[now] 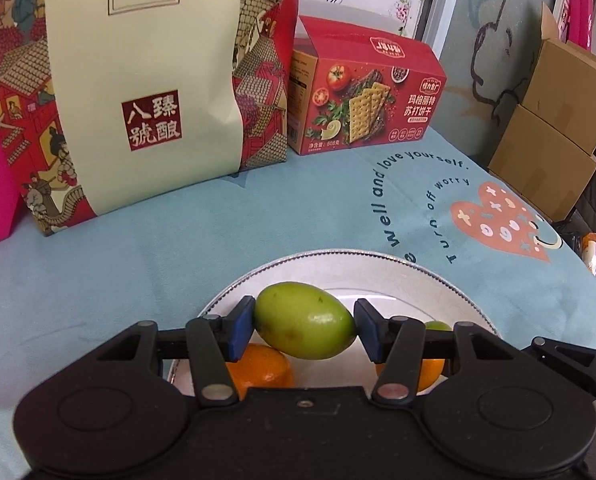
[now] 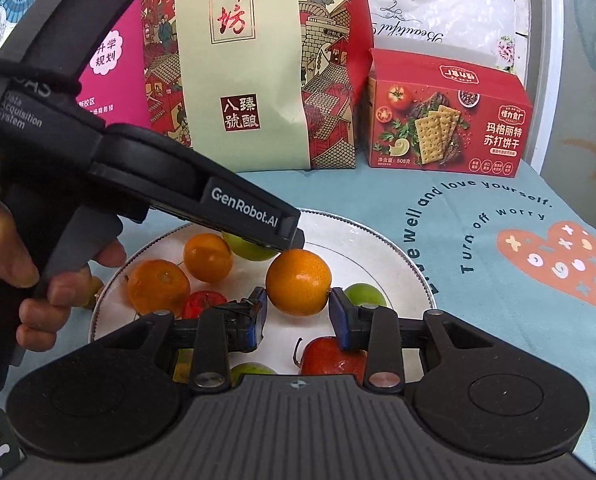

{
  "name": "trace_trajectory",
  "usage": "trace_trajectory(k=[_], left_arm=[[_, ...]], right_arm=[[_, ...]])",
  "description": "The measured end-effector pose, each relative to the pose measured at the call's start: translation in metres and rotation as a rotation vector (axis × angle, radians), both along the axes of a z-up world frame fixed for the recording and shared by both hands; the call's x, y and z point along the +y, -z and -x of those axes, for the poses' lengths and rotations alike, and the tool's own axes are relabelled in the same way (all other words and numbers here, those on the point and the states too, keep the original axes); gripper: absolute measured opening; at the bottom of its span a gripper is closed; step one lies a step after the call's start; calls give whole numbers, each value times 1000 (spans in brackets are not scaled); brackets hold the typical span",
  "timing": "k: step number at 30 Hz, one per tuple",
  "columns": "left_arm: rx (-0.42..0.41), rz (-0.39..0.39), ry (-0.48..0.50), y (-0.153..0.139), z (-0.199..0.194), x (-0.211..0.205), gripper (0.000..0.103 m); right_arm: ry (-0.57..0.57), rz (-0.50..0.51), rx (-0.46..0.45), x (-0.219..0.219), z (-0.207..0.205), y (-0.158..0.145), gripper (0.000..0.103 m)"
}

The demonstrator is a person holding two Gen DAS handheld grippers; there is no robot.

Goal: Organize fruits
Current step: 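Carry the green jujube and orange onto the white plate and open both tools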

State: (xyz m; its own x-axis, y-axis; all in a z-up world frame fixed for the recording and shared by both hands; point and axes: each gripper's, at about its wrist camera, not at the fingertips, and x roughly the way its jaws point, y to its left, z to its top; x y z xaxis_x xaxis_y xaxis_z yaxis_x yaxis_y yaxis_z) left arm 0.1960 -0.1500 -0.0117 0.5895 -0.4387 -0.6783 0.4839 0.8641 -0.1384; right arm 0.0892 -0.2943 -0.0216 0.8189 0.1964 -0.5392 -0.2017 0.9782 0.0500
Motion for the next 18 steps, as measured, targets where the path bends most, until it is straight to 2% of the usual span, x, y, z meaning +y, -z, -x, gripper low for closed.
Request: trace_trajectory(k=[4,7,9,12,14,18], left_arm=[[2,-5,5,1,1,0,103],[-23,27,8,-9,6,4,103],[-47,45,4,-18,11,6,103],[-80,50,-7,-28,20,9,103],[-83,45,-14,-32,25,11,103],[-82,28,-44,-37,38,15,103]], right_arm=[[-4,-5,-15,0,1,-1,61],[-9,-3,-45,0,7,-4,73],[-11,3,-63,1,10,-7,89],[-16,5,-81,3,15,-11,92],[-18,1,-87,3,19,-14,98],[-24,2,-92,6,28,-17,100]])
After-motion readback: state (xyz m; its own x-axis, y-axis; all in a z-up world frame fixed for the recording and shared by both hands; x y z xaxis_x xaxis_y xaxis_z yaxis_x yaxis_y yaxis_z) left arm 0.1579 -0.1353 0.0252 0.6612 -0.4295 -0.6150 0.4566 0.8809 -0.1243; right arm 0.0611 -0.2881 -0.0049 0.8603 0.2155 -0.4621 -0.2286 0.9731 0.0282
